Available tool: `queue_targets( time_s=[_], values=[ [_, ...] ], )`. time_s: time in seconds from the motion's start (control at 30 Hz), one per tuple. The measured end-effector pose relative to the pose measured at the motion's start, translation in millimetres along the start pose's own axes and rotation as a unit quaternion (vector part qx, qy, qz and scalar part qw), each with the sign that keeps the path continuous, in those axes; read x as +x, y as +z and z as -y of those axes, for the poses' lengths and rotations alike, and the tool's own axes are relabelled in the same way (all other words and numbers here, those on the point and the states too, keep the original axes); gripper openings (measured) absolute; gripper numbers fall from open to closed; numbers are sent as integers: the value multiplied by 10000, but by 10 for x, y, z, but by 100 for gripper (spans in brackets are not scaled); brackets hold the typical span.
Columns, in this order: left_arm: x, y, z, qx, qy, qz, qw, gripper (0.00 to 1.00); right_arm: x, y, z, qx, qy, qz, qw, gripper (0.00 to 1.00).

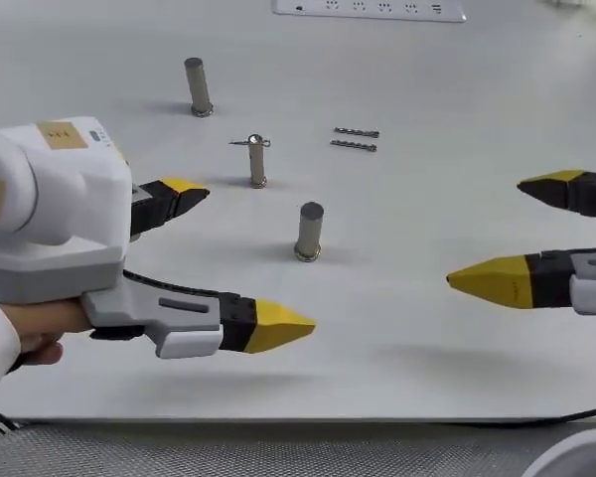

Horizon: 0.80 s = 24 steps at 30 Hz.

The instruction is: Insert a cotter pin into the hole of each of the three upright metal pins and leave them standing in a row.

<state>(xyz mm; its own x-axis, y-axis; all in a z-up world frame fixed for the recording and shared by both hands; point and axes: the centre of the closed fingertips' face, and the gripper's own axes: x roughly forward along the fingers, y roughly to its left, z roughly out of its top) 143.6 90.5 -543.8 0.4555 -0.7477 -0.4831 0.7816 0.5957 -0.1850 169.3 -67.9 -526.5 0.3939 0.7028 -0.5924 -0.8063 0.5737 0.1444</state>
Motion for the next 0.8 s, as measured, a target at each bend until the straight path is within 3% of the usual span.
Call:
queue_targets(
  time_s=[0.1, 0.17, 0.3, 0.4, 0.47, 0.6, 0.63, 0.73, 0.8],
  values=[
    [-58, 135, -32, -293, 68, 338, 9990, 99, 65, 5, 58, -392, 111, -500, 9979, 79],
    [-91, 157, -90, -613, 122, 434, 9971, 99, 130, 55, 110, -685, 190, -621, 9955, 76],
    [-140, 135, -138, -438, 169, 383, 9982, 99, 258, 172, 139, -812, 328, -734, 9935, 63],
    [-143, 129, -113, -384, 147, 359, 9985, 99, 344, 179, 225, -1313, 462, -1218, 9827, 61],
    [-155, 121, -106, -409, 120, 367, 9984, 99, 418, 226, 231, -1565, 533, -1387, 9764, 61],
    [-171, 88, -78, -460, 49, 317, 9984, 99, 553, 315, 253, -1854, 694, -1531, 9682, 64],
    [-177, 59, -59, -438, -1, 230, 9988, 99, 601, 327, 281, -2016, 763, -1642, 9626, 64],
    [-187, 37, -42, -336, -11, 154, 9993, 99, 715, 376, 287, -2220, 914, -1832, 9533, 59],
    [-196, 31, -37, -369, -21, 152, 9992, 99, 779, 378, 340, -2202, 924, -2026, 9497, 53]
  ],
)
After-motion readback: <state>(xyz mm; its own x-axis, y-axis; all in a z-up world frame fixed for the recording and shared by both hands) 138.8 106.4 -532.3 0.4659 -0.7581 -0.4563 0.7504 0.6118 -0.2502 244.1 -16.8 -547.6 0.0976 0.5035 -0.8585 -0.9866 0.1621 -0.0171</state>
